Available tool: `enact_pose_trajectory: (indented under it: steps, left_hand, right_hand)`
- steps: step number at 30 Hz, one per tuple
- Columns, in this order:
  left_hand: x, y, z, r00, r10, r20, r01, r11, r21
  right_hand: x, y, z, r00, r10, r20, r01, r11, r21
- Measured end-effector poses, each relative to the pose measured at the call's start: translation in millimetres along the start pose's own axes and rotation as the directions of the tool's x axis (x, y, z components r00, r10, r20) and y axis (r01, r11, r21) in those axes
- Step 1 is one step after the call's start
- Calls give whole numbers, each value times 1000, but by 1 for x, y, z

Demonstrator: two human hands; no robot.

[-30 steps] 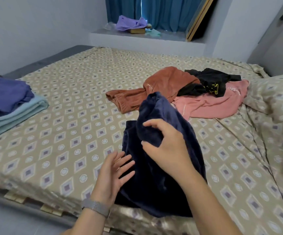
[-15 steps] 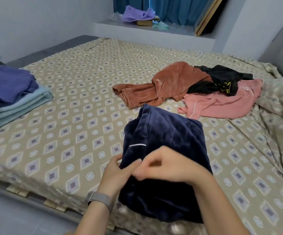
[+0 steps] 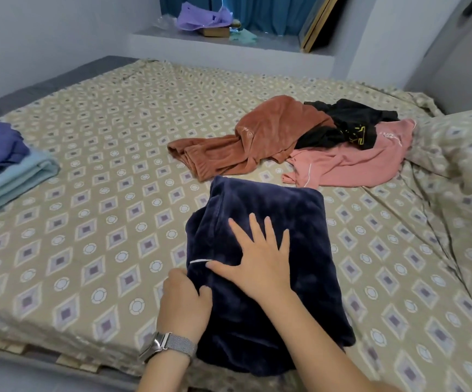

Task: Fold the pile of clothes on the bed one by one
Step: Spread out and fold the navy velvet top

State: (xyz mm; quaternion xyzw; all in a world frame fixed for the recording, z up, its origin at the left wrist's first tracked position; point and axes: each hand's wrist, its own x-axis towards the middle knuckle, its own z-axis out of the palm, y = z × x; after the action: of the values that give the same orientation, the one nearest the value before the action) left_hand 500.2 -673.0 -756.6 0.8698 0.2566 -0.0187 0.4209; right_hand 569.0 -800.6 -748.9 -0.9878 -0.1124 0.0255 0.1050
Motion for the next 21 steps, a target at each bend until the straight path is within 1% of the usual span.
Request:
enact_pose_trajectory:
  steps: [3, 5, 6, 7, 8, 10, 11, 12, 13, 14, 15, 16, 17, 18, 19, 20, 21]
  left_hand:
    - [0, 4, 0, 998, 18, -61, -26, 991, -133]
    - [1, 10, 3, 999, -20, -40, 13, 982, -186]
    - [2, 13, 6, 999, -41, -1, 40, 981, -190]
    - [0, 17, 9, 997, -63, 48, 72, 978, -195]
    - [-3, 20, 13, 991, -91, 99, 109, 974, -196]
    - [-8, 27, 21, 983, -129, 132, 151, 972, -179]
    - [-10, 29, 24, 981, -146, 125, 168, 969, -180]
    - [-9, 29, 27, 980, -161, 115, 181, 964, -196]
    - [-9, 29, 27, 977, -182, 110, 202, 955, -219]
    - [-8, 29, 27, 974, -198, 114, 220, 945, -240]
    - [-10, 29, 26, 969, -210, 129, 237, 938, -254]
    - [-11, 29, 25, 967, -211, 142, 243, 932, -271]
    - [-12, 30, 23, 964, -214, 155, 252, 924, -288]
    - [-12, 31, 22, 962, -215, 167, 259, 912, -320]
    - [-11, 31, 20, 957, -229, 178, 278, 898, -341]
    - [-9, 30, 19, 951, -246, 186, 298, 889, -347]
    - [-8, 32, 17, 944, -267, 192, 319, 885, -338]
  right_hand:
    - [3, -2, 14, 996, -2, -89, -2, 999, -45]
    - [1, -6, 21, 990, -14, -141, 11, 1000, -23]
    - [0, -5, 22, 990, -16, -140, 17, 1000, 6]
    - [-1, -3, 20, 994, -21, -109, 27, 998, 58]
    - [0, 1, 18, 999, -31, -44, 37, 990, 136]
    - [2, 18, 6, 989, -83, 123, 35, 934, 354]
    - [2, 28, -2, 978, -121, 172, 18, 863, 504]
    - [0, 37, -12, 969, -152, 193, -24, 724, 690]
    - [-6, 44, -22, 974, -133, 183, -95, 495, 864]
    - [-11, 51, -32, 987, -35, 154, -142, 221, 965]
    - [-16, 60, -39, 985, 106, 133, -134, -2, 991]
    - [-21, 69, -43, 966, 234, 113, -88, -113, 990]
    - [-26, 78, -47, 937, 339, 78, -52, -85, 995]
    - [-29, 88, -47, 907, 420, 28, -49, 40, 998]
    - [-33, 98, -45, 886, 463, -9, -97, 204, 974]
    - [-38, 105, -42, 878, 479, 7, -195, 344, 918]
    - [-42, 111, -38, 879, 472, 70, -288, 409, 866]
